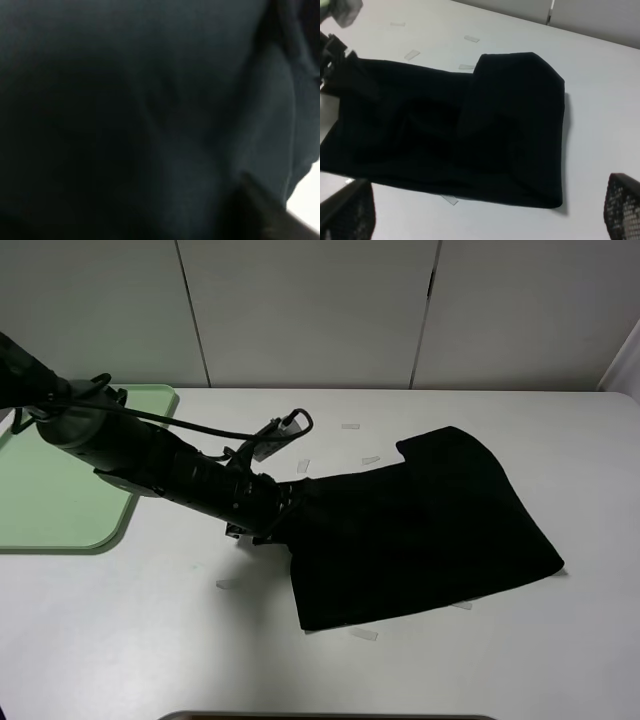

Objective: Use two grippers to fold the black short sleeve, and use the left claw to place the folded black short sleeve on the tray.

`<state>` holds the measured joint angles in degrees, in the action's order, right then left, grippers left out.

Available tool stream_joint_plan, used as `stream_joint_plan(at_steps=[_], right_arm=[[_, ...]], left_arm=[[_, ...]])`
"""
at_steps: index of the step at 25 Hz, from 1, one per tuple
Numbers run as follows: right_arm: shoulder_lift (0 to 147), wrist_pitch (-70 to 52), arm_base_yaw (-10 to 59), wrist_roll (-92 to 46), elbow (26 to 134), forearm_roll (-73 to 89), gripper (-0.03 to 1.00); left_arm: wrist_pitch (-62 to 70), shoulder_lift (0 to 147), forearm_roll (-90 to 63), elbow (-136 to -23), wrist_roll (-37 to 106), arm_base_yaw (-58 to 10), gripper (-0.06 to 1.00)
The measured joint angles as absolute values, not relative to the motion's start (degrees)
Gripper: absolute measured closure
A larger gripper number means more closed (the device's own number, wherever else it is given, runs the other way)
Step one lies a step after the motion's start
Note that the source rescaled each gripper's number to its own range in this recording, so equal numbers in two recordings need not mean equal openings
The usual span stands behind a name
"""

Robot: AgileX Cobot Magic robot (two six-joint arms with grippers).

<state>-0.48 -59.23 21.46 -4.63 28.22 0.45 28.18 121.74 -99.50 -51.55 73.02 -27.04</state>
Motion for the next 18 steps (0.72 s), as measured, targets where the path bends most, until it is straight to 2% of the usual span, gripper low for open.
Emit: stream_joint_plan(at_steps=[2, 4, 10, 18], right_arm=[[-0.5, -59.2, 21.5, -4.6, 28.2, 0.4, -0.03], [-0.5, -59.2, 21.5, -4.6, 28.2, 0.4, -0.03], [-0.5, -59.2, 21.5, -4.6, 28.2, 0.4, -0.03], [-0.5, -59.2, 21.5, -4.6, 28.2, 0.4, -0.03]], left_arm=[[27.5, 122.0, -99.5, -51.5, 72.9, -27.0, 0.77], [27.5, 122.1, -99.4, -51.5, 72.8, -27.0, 0.88], [29.5, 121.5, -93.3, -51.5, 69.3, -25.4, 0.89], [28.7, 112.7, -62.6, -51.4, 52.1, -15.0, 0.89]])
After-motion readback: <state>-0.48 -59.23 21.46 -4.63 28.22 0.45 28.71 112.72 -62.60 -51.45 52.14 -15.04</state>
